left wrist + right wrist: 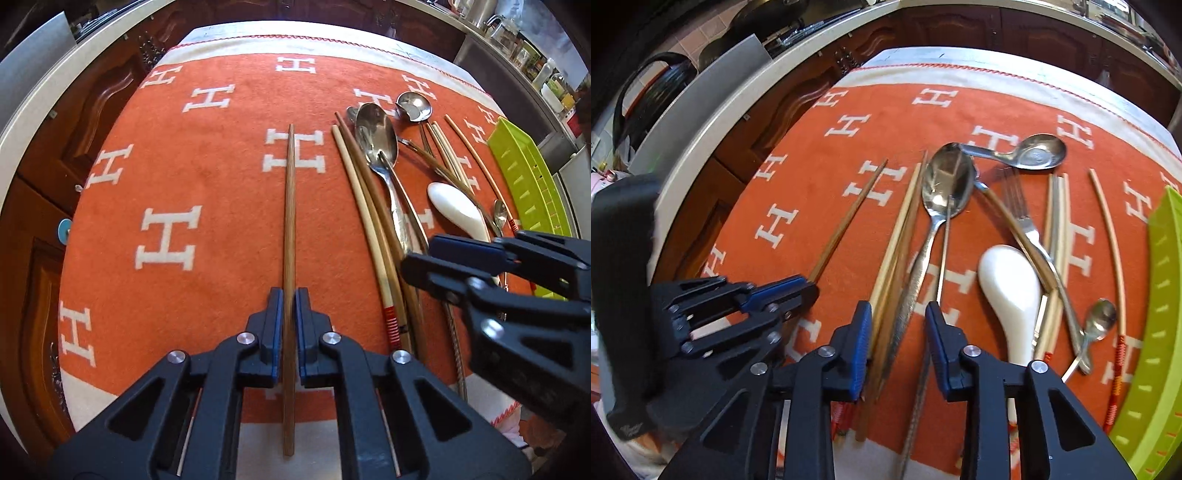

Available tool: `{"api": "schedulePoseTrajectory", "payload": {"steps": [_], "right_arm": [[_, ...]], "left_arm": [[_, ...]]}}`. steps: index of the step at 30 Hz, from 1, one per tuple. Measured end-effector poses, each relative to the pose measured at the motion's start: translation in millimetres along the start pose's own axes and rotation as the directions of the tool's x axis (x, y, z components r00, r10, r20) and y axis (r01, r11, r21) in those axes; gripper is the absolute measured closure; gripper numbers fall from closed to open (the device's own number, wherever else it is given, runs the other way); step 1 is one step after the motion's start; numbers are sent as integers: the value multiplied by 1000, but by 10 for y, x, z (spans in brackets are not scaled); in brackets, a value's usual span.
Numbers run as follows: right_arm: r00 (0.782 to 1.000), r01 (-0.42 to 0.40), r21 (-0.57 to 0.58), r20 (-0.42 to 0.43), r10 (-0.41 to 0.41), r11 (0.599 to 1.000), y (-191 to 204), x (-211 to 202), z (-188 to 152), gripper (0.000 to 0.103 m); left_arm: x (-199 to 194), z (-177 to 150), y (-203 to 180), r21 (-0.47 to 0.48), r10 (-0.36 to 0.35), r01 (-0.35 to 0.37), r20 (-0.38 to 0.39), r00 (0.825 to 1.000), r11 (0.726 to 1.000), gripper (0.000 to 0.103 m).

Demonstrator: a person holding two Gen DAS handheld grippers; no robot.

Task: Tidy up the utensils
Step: 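Lower both tools toward the chopsticks in the utensil pile, then grasp a wooden chopstick with the left tool while the right tool grasps another chopstick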

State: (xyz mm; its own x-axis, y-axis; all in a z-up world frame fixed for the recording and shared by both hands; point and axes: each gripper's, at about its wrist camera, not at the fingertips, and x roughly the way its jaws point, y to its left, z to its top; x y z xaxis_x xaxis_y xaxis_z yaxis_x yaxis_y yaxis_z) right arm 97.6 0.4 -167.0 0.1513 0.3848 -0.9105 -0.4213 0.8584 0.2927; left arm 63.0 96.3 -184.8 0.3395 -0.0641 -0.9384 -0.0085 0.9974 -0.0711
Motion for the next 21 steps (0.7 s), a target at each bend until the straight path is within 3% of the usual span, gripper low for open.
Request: {"api": "schedulePoseTrajectory", "payload": {"steps": [7,11,17,21], "right_arm": [[998,55,-49,30,-54,997,94,171,98,94],[997,68,-100,33,-65,993,212,232,107,95],[999,30,-68,29,-28,997,202,266,154,95],[1000,12,-2,28,-12,1000,108,236,153,103]], "left_arm": [[-6,-6,81,-22,-29,30,8,1000,999,98],[-11,-9,118,-34,-37,38,12,999,999,98],[-11,-6,164,-53,-51,52,14,999,997,98],[-24,-19,160,-60,-45,46,19,999,997,98]]}}
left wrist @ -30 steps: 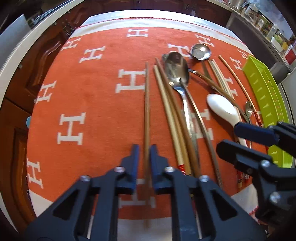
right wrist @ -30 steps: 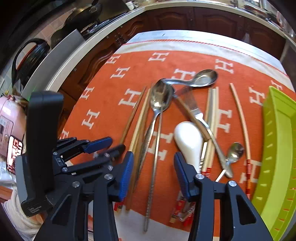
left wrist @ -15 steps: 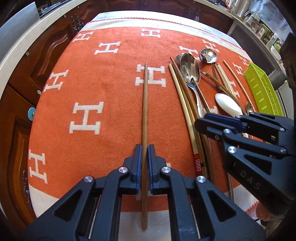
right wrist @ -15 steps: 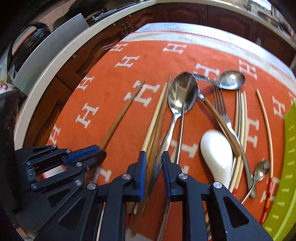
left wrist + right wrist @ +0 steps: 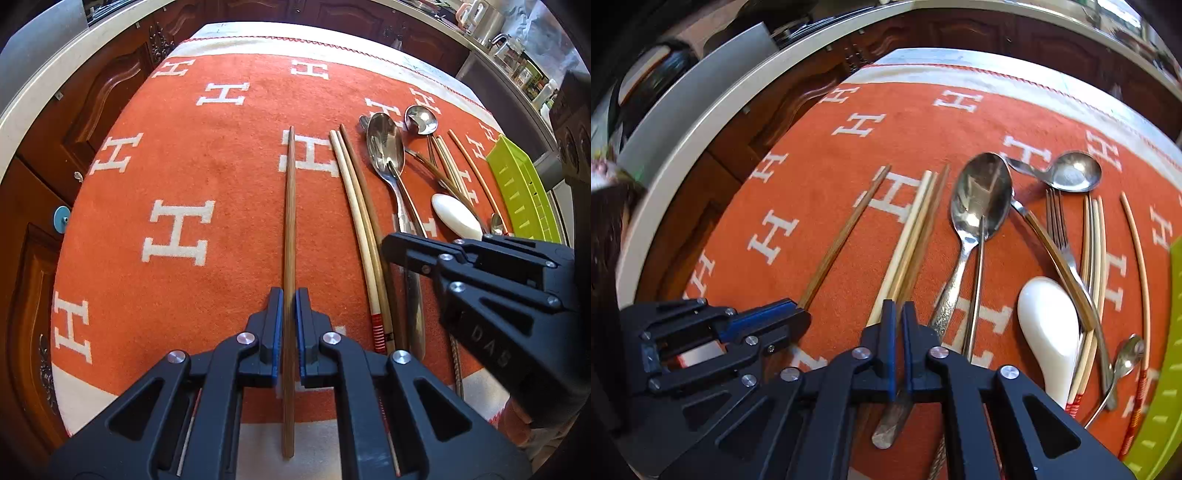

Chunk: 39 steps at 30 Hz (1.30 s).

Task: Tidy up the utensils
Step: 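Grasp a wooden chopstick with the left tool while the right tool grasps another chopstick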

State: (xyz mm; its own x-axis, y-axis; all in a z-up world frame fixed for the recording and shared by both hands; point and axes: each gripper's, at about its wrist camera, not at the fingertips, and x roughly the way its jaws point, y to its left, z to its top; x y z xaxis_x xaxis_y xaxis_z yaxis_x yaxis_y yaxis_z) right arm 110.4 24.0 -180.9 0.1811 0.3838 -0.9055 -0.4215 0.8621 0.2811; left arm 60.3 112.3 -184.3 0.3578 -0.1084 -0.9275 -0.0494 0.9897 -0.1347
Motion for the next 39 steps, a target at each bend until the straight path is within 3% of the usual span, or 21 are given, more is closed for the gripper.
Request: {"api": "schedulePoseTrajectory", "payload": {"steps": [2,8,12,14,21,27,30,34,39], "right_arm": [[1000,15,21,-5,-15,1000,-35,-4,-2,103],[997,-47,114,-55,54,992,-161,68,49,100],[989,-128,205,-43,139,970,-269,57,62,85],[989,-132,218,-41,144,967,-278,59,68,84],[998,-11,82,-65,17,997,-8,106,81,84],[986,146,-42,-72,-149,988,280,170,121,84],[983,174,-47,-58,-177,984,270,169,106,95],[994,98,23,-41,-97,995,74,23,42,97],[999,1,113,40,-6,994,-252,-526,-49,97]], "left_arm": [[-6,-7,15,-11,4,-4,-1,1000,1000,98],[-22,-27,65,-33,4,-4,-6,1000,999,98],[-34,-33,135,-61,-5,4,-9,1000,998,98],[-40,-39,152,-65,-4,3,-8,1000,998,98],[-49,-34,137,-61,3,-3,-7,1000,998,98],[-52,-43,146,-59,7,-7,-2,1000,998,98],[-63,-50,146,-56,2,-2,-2,1000,998,99],[-143,-48,141,-68,-18,18,0,1000,998,99],[-478,67,-122,-27,-97,98,40,995,995,99]]}}
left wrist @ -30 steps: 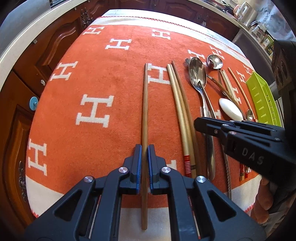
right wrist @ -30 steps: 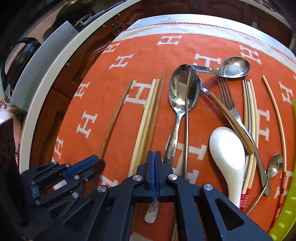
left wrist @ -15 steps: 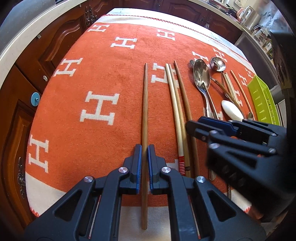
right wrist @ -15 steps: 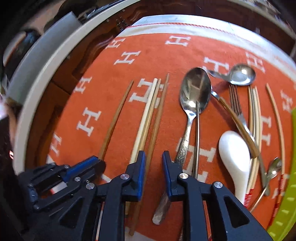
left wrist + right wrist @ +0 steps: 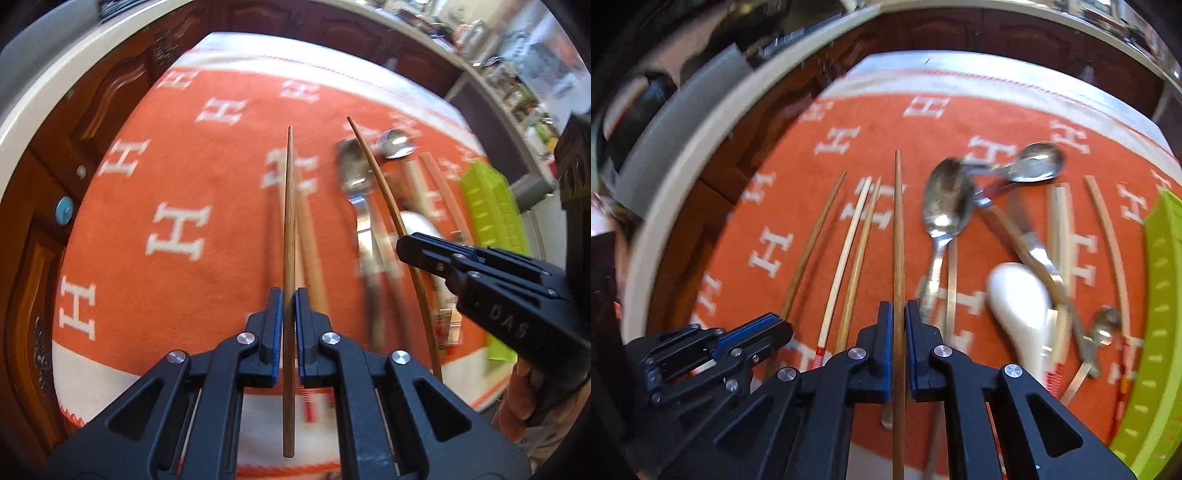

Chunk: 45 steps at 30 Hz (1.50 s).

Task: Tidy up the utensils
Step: 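Carry both chopsticks into the green tray and open both tools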

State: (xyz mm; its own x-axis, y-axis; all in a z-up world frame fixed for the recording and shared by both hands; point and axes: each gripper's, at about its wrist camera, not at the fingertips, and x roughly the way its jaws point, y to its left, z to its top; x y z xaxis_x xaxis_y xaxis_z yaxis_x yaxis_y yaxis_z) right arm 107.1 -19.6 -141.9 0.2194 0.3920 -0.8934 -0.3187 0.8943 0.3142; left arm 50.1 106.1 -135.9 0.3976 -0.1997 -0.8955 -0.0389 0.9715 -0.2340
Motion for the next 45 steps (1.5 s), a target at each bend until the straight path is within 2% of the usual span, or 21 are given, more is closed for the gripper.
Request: {"api": "schedulePoseTrajectory", "payload": {"steps": [3,6,10,12,15,19,21,24,28,31,33,34,37,42,45], "right_arm": [[998,-18,52,55,15,999,-282,-396,-50,97],[994,-8,118,111,-5,993,-709,-852,-141,97],[983,45,188,166,-77,981,-1255,-1300,-300,97],[972,106,234,179,-150,967,-1560,-1457,-401,97],[964,157,303,161,-213,940,-1938,-1537,-507,97],[957,198,350,134,-258,916,-2323,-1555,-637,97],[960,194,352,122,-250,916,-2434,-1516,-688,97],[970,177,358,93,-224,917,-2563,-1430,-688,93],[965,198,378,89,-248,904,-2658,-1373,-794,78],[966,182,383,102,-237,906,-2632,-1355,-811,70],[965,182,378,108,-238,908,-2546,-1335,-785,68],[965,179,374,111,-236,910,-2512,-1337,-785,68],[966,175,364,116,-231,915,-2376,-1360,-777,68],[964,173,335,137,-229,926,-2116,-1435,-748,67],[959,163,308,173,-224,937,-1923,-1571,-727,60]], "left_arm": [[-190,133,-340,57,-61,60,27,998,997,99],[-278,273,-798,125,-138,134,22,990,983,99],[-231,405,-1502,218,-218,214,-4,976,952,99],[-138,429,-1872,255,-243,239,-17,970,937,99],[103,450,-2350,257,-301,312,-83,950,915,99],[368,407,-2741,227,-337,355,-116,934,907,99],[498,370,-2840,196,-345,365,-130,930,910,99],[642,297,-2838,162,-314,333,-133,940,929,98],[836,287,-2747,172,-259,290,-182,949,941,94],[831,296,-2630,186,-250,282,-176,952,941,81],[726,298,-2514,200,-219,245,-144,965,949,58],[660,316,-2441,199,-209,229,-120,971,953,56],[482,377,-2279,197,-205,219,-89,975,956,55],[106,454,-1987,232,-145,149,-36,989,961,54],[-141,502,-1779,241,-99,92,16,995,966,51]]}}
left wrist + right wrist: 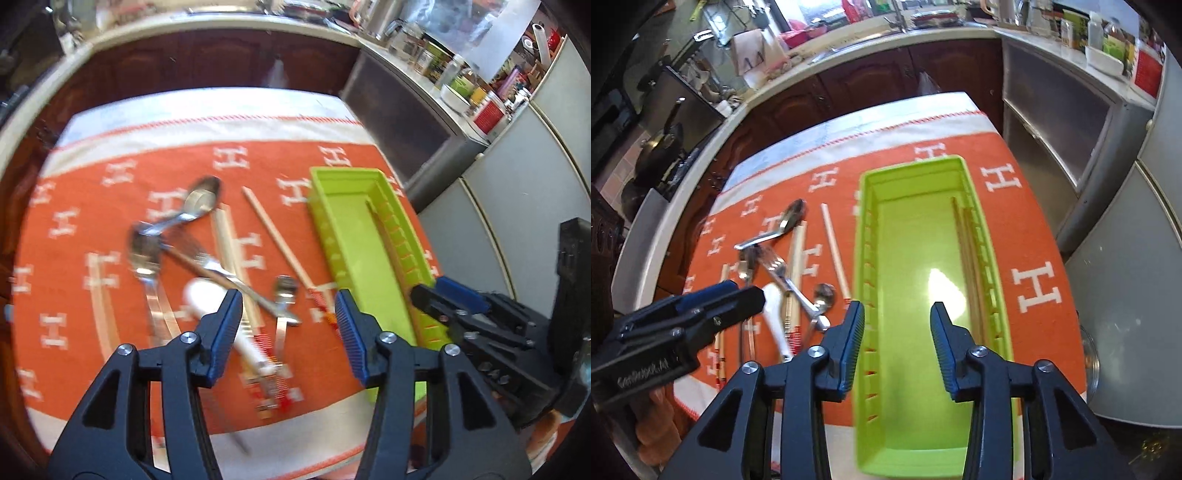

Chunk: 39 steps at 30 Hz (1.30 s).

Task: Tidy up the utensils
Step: 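Carry both chopsticks into the green tray and open both tools, then move both tools back to the chopsticks on the cloth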

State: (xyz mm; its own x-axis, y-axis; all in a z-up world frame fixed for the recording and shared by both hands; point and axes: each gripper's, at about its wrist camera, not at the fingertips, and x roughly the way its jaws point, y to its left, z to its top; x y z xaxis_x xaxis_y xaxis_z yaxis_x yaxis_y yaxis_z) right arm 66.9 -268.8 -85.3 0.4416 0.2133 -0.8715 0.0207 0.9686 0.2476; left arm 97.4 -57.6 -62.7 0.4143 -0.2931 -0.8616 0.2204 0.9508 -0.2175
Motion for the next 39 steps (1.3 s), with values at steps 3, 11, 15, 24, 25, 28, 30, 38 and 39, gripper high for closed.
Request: {"api": "schedulePoseTrajectory", "payload": {"steps": [3,11,15,24,25,28,30,38,39], "right_arm": [[999,-16,-36,35,18,999,183,-172,15,56],[992,-72,-167,92,89,983,903,-534,31,52],[987,-111,-233,91,135,966,1312,-567,14,44],[986,-153,-334,12,166,930,2081,-119,-83,44],[985,-163,-339,-1,173,926,2118,-34,-102,44],[982,-187,-344,-80,169,920,2274,326,-172,44],[984,-173,-340,-106,145,924,2307,528,-222,44],[980,-173,-268,-144,138,948,2197,993,-323,45],[979,-176,-266,-147,141,948,2187,1023,-339,46]], "left_arm": [[-286,-23,229,-13,43,-42,40,998,999,46],[-952,-134,775,-72,153,-144,138,979,987,33],[-1229,-246,1074,-139,157,-132,181,971,981,31],[-1191,-612,1443,-182,309,-276,193,931,944,31],[-1127,-666,1486,-184,315,-282,187,930,942,31],[-872,-814,1604,-189,318,-290,145,937,938,32],[-691,-893,1687,-193,314,-289,112,943,937,35],[-9,-1091,1802,-157,275,-276,-28,961,948,55],[51,-1103,1796,-154,266,-269,-38,963,951,56]]}}
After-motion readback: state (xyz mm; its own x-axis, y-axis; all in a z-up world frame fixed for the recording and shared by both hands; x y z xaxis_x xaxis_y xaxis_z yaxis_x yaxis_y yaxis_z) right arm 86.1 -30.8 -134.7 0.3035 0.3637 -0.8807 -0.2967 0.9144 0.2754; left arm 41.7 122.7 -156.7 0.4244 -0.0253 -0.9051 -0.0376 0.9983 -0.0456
